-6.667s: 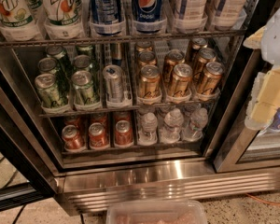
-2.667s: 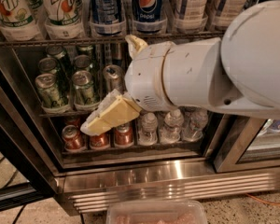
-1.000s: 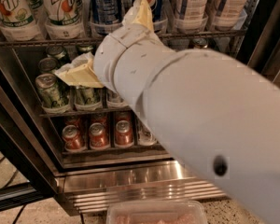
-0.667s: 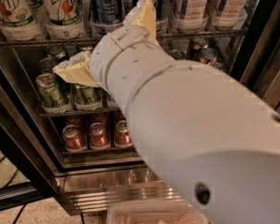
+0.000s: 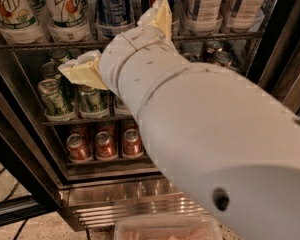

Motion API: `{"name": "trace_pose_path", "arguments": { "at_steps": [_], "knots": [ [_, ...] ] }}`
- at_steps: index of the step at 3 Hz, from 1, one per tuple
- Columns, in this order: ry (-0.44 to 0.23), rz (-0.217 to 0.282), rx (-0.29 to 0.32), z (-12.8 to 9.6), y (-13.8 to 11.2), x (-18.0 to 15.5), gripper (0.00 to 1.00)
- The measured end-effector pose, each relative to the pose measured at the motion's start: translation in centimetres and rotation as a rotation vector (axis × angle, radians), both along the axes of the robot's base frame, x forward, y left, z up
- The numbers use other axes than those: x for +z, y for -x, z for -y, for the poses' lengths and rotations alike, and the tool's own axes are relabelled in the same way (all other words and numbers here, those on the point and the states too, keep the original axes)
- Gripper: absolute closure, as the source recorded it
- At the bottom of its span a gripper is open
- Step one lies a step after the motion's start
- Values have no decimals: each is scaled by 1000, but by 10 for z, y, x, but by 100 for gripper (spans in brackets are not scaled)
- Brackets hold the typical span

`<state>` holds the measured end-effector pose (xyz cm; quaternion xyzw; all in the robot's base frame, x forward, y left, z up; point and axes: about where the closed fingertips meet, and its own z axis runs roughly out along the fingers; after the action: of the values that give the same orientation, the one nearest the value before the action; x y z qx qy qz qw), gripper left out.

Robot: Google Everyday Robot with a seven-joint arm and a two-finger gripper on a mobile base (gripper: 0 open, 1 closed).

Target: Pick pepsi can from top shelf of fridge

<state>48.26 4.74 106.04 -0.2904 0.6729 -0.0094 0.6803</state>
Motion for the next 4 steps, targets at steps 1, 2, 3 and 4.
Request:
{"name": "trace_pose_path", "arguments": {
  "at_steps": [1, 2, 3, 4],
  "knots": [
    [-20, 17, -10, -5, 0, 9, 0],
    [-58, 60, -36, -6, -15, 24, 3],
    [-100, 91, -74, 5, -34, 31, 6],
    [-123, 106, -122, 21, -51, 28, 13]
  ]
}}
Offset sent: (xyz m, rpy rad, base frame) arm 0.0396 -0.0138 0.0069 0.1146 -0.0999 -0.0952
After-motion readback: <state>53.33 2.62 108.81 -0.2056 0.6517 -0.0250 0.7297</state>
